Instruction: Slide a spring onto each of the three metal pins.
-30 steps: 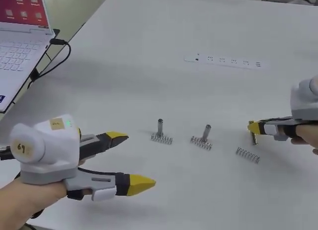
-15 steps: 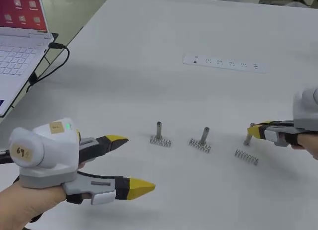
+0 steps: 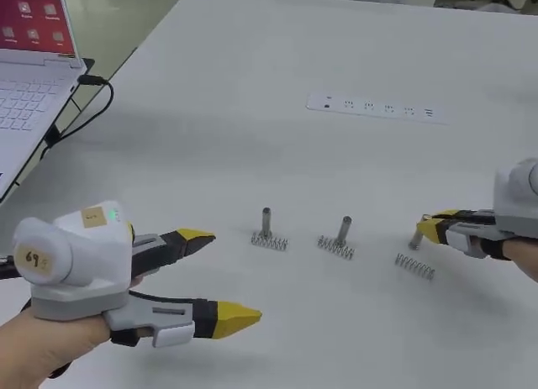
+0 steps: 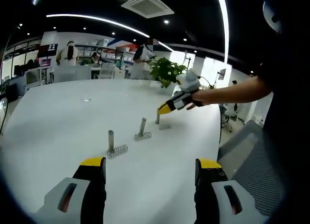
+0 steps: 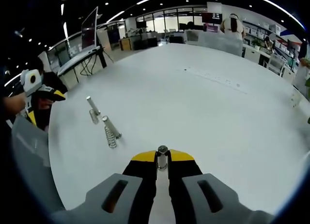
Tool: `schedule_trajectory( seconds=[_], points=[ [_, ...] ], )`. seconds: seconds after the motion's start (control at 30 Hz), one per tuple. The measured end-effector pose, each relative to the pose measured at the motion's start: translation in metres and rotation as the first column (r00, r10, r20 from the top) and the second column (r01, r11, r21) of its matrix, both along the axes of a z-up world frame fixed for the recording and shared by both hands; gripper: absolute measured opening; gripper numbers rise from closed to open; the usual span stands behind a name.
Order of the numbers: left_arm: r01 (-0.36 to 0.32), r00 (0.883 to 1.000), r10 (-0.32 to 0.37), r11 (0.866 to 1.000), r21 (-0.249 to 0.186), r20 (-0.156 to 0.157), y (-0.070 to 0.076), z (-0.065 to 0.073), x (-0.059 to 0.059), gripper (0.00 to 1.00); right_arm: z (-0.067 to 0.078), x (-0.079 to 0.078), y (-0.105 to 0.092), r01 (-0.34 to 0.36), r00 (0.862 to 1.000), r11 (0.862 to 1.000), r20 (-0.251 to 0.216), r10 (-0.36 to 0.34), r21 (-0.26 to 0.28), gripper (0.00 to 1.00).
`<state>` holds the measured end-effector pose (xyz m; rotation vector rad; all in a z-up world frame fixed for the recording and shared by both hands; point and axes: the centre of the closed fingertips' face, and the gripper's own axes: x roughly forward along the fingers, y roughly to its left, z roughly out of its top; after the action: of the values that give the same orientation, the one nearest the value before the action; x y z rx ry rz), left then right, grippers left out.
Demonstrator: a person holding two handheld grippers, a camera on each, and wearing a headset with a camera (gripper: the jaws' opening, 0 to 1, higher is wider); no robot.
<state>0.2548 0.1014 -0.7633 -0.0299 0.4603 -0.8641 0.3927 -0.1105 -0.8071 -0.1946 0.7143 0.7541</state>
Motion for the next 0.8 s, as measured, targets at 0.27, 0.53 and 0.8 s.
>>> schedule_trajectory(
  seconds=[0.27,0.53,0.8],
  points=[
    [0.001,1.0,-0.001,1.0,-0.001,-0.001,-0.0007,-0.0015,-0.0008,0.71,-0.0005,-0.0052,-0.0006,-0.043,0.997,0.997,0.063,0.047,-0.059,0.06],
    [-0.007,1.0,0.007,1.0,-0.005,0.003,-0.0013,-0.0008,-0.0003,0.72,-0.0005,-0.0077,-0.0027,-0.049,0.996,0.997,0.078,0.053,-0.055,0.06],
    [-0.008,1.0,0.008,1.0,-0.011,0.011,-0.0045,0.0003,0.0012,0.72,0.0047,-0.0077,-0.002,-0.039,0.996,0.999,0.083,0.041,-0.026,0.06]
  ],
)
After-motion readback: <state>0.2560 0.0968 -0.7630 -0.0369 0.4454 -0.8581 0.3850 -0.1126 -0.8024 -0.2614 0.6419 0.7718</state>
